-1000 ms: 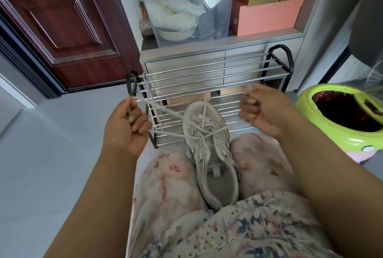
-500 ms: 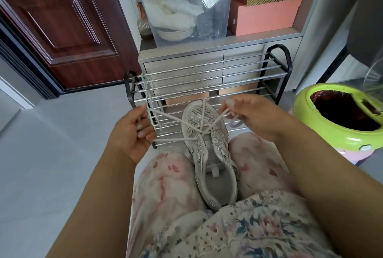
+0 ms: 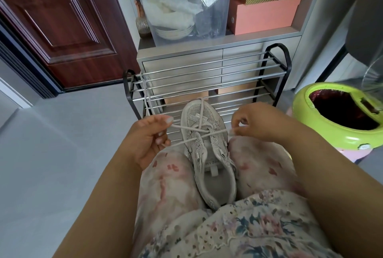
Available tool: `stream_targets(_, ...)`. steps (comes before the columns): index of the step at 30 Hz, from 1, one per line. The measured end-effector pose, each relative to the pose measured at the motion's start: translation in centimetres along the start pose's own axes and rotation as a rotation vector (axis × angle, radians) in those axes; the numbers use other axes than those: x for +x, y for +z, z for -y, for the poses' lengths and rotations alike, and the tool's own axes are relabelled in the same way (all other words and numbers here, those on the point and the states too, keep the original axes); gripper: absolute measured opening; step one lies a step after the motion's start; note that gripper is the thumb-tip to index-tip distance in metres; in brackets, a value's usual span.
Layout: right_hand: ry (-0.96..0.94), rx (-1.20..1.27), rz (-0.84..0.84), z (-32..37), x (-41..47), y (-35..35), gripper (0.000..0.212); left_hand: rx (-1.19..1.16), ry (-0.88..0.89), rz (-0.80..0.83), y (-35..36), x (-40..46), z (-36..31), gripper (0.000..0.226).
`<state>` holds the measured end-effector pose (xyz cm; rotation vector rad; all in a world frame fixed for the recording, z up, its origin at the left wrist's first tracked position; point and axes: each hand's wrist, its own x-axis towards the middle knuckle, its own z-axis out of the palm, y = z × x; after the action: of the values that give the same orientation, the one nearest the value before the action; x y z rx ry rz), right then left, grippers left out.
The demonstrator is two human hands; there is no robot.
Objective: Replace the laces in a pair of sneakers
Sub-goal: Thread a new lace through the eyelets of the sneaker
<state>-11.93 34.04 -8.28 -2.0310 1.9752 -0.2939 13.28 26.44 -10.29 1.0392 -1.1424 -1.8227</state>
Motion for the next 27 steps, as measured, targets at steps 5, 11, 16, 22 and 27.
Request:
stream_targets(5, -0.015, 1.265, -0.184, -0.2, 0.1, -0.4, 0.021, 0.191, -0.018, 0.039, 0.2, -0.3, 0.9, 0.012)
stream_targets(11, 0.021, 1.170, -0.129, 1.5, 0.4, 0.4, 0.033, 0.354, -0.001, 0.065, 1.1, -0.3, 1.5, 0.004)
stream_targets(16, -0.002, 0.144, 0.006, 2.6, 0.0, 0.1, 0.021, 0.420, 0.089, 0.027, 1.7, -0.4, 1.5, 0.012)
stream_targets(22, 0.039, 0.064, 0.025, 1.4, -0.4, -1.5, 0.021, 0.505, 0.155, -0.055, 1.7, -0.4, 1.5, 0.005)
stream_targets(27, -0.096, 0.738, -0.055, 0.2, -0.7, -2.2, 0.017, 0.566, 0.162, -0.035, 2.5, -0.9, 1.8, 0.005)
